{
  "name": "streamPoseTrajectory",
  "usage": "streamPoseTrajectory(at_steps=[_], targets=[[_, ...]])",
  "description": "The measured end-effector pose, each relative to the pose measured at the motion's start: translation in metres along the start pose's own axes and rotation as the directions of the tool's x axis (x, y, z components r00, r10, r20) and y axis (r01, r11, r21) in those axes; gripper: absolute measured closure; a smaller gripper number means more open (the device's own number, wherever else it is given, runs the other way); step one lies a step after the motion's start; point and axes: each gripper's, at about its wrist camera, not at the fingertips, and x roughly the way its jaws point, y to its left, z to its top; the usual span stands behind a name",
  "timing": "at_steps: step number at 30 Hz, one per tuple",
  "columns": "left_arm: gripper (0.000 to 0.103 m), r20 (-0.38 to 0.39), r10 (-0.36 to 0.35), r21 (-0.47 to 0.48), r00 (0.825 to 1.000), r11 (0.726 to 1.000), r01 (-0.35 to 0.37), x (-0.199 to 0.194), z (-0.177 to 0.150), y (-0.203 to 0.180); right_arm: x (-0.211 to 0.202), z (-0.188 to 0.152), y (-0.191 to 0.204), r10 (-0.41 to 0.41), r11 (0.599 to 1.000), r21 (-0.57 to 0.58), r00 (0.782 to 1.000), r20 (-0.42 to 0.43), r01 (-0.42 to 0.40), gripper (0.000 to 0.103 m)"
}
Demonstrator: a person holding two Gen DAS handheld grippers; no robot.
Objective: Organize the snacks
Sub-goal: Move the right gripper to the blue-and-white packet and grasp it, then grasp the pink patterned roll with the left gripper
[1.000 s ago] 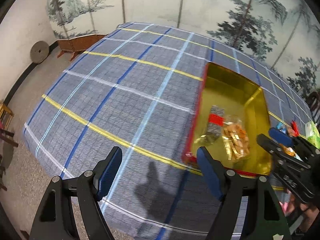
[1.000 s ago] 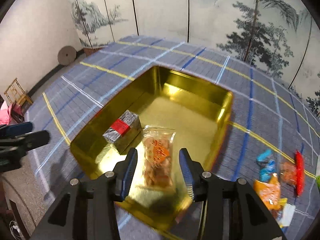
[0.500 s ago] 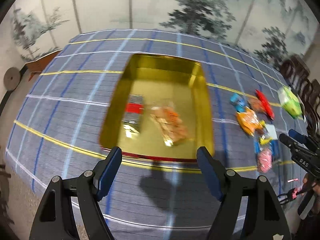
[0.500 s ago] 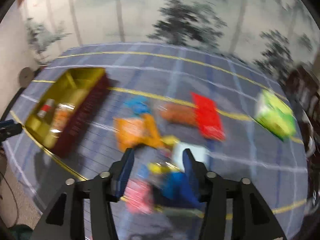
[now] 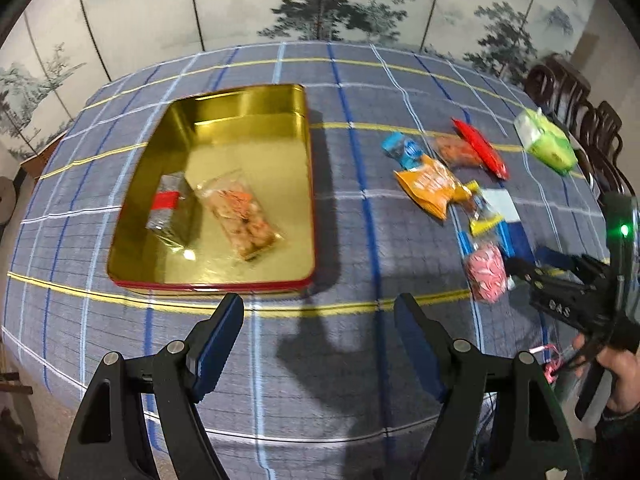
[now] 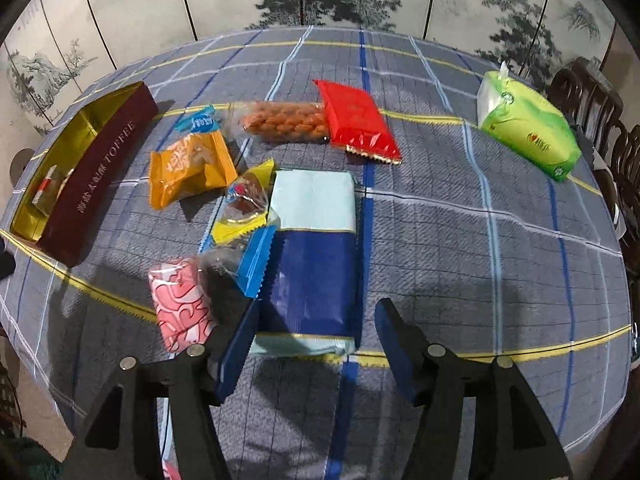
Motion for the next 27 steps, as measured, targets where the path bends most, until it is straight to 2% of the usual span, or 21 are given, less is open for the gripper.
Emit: streamPoseTrajectory(at_steps=[9, 13, 16, 20, 27], targets=[[0.029, -0.038, -0.003, 0.024, 0.999, 1.000, 0.004, 0.011, -0.002, -0.019, 0.023, 0.022, 0.003, -0.003, 1.000, 0.016, 1.000, -0.006, 0.003, 0.038], [0.029, -0.046, -0.015, 0.031, 0.999, 0.999, 0.016, 0.015, -0.002, -0.026, 0.026, 0.031, 0.005, -0.012, 1.000, -0.007, 1.000, 0.022, 0.012, 0.038], [0.029, -0.073, -0.055, 0.000, 0.996, 0.998, 0.055, 0.021, -0.002, -0.029, 0.026, 0.027, 0.006, -0.022, 0.999, -0.040, 0.999, 0.048, 0.024, 0.039], [0.029, -0.109, -0.094, -0.028, 0.990, 0.995, 0.091, 0.029, 0.000, -0.038, 0.020, 0.018, 0.002, 0.002, 0.997, -0.075, 0.997, 0.072, 0.004, 0.052], [0.029, -0.152, -0.159, -0.079, 0.976, 0.986, 0.148, 0.035, 0.005, -0.065, 0.012, -0.001, -0.028, 0.007, 0.997, -0.082, 0.993, 0.114, 0.003, 0.052]])
